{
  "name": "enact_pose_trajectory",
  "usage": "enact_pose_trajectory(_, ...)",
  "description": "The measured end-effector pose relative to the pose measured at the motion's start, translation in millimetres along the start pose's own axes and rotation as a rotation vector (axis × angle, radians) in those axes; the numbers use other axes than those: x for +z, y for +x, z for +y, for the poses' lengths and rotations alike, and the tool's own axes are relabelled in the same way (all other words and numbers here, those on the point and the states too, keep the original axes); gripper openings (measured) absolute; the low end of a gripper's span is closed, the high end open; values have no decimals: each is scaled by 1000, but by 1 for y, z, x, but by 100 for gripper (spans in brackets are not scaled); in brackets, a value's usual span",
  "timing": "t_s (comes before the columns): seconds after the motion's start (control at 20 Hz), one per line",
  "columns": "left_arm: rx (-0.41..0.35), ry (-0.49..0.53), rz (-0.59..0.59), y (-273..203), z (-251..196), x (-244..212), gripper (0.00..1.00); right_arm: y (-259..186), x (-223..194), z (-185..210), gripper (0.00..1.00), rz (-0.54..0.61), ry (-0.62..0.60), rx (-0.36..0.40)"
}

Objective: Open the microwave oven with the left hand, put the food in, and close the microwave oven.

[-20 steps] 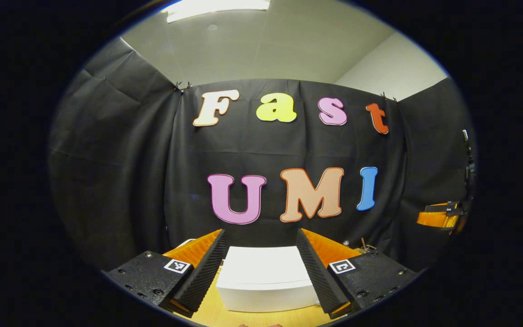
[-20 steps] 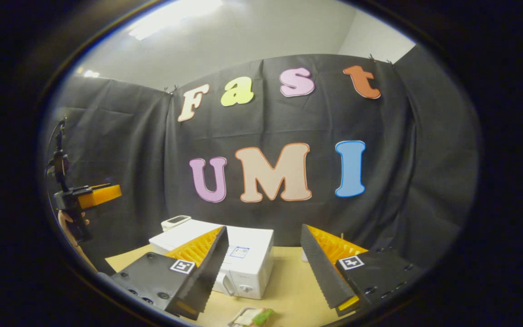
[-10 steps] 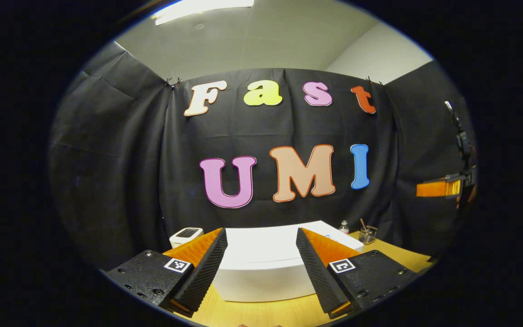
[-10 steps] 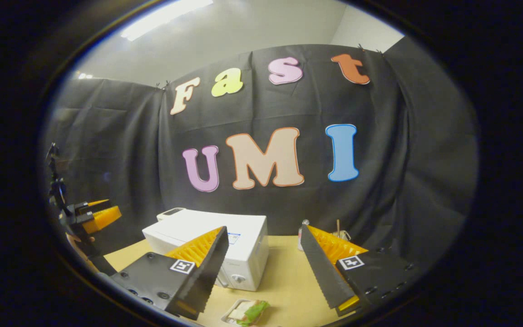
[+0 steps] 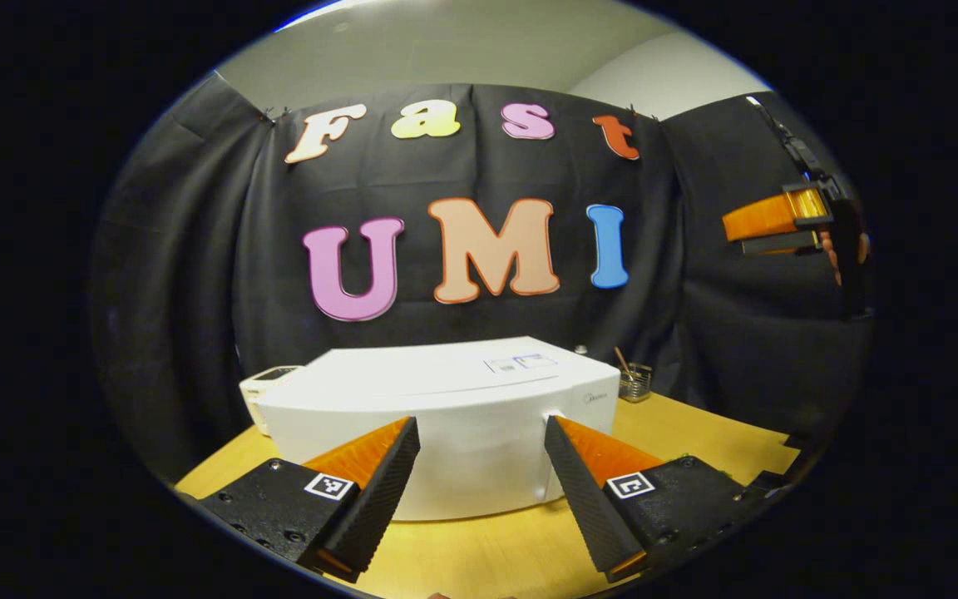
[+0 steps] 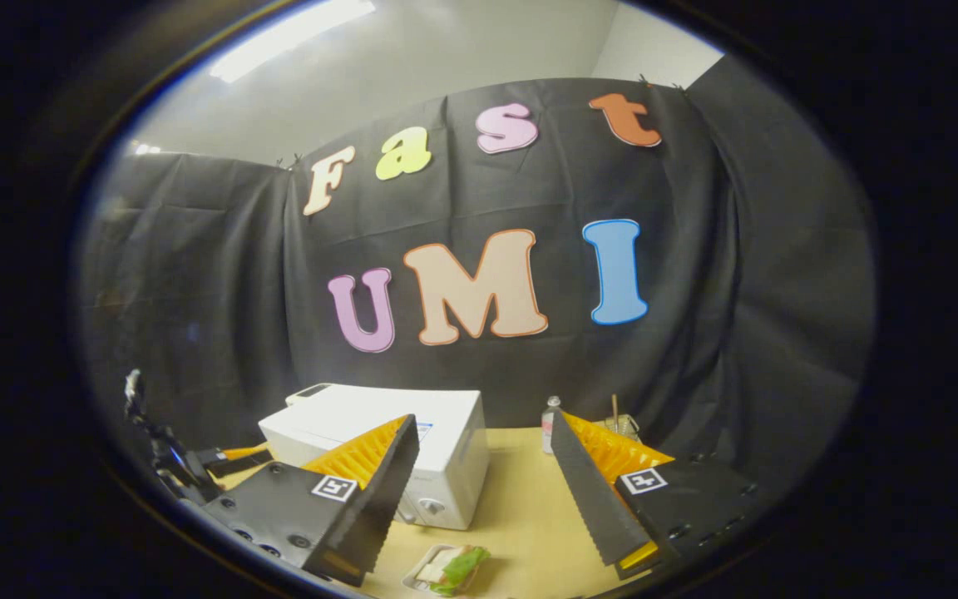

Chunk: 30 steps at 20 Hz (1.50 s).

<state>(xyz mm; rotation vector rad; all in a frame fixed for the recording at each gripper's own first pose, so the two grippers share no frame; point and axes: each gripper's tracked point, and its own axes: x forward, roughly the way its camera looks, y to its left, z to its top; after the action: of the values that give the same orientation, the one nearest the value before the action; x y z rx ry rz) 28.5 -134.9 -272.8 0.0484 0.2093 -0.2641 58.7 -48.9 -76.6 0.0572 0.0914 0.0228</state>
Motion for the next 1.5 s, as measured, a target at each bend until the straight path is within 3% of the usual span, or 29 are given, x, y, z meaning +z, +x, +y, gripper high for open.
enact_pose_trajectory(0.35, -95, 0, 74, 35, -50, -64, 92, -9, -12, -11, 89, 16, -2, -4)
enact_pose_trajectory(0.45, -94, -3, 115, 43, -57, -84, 93, -13, -14, -19, 89, 12, -16, -23)
enact_pose_trajectory(0.5, -92, -8, 133, 49, -60, -92, 92, -15, -14, -22, 98, 10, -20, -30)
enact_pose_trajectory(0.55, -94, -15, 141, 54, -63, -97, 89, -17, -15, -25, 89, 7, -20, -35)
enact_pose_trajectory(0.85, -51, -69, 197, 83, -70, -124, 82, -25, -27, -42, 89, 19, -4, -53)
enact_pose_trajectory(0.95, -41, -73, 188, 90, -71, -124, 78, -28, -30, -47, 89, 18, -5, -57)
enact_pose_trajectory(1.05, -13, -62, 179, 96, -67, -123, 56, -29, -32, -46, 90, 9, 16, -43)
enact_pose_trajectory(1.1, 1, -50, 188, 99, -65, -126, 40, -30, -32, -43, 89, 2, 34, -29)
enact_pose_trajectory(1.15, -4, -48, 189, 102, -66, -127, 35, -30, -32, -41, 90, -1, 48, -14)
enact_pose_trajectory(1.3, 24, -61, 197, 105, -63, -129, 36, -30, -35, -38, 89, -6, 59, 11)
enact_pose_trajectory(1.35, 25, -63, 200, 104, -63, -129, 29, -30, -36, -38, 89, -10, 55, 13)
enact_pose_trajectory(1.5, 17, -81, 192, 105, -63, -129, 28, -28, -45, -37, 89, -8, 47, 14)
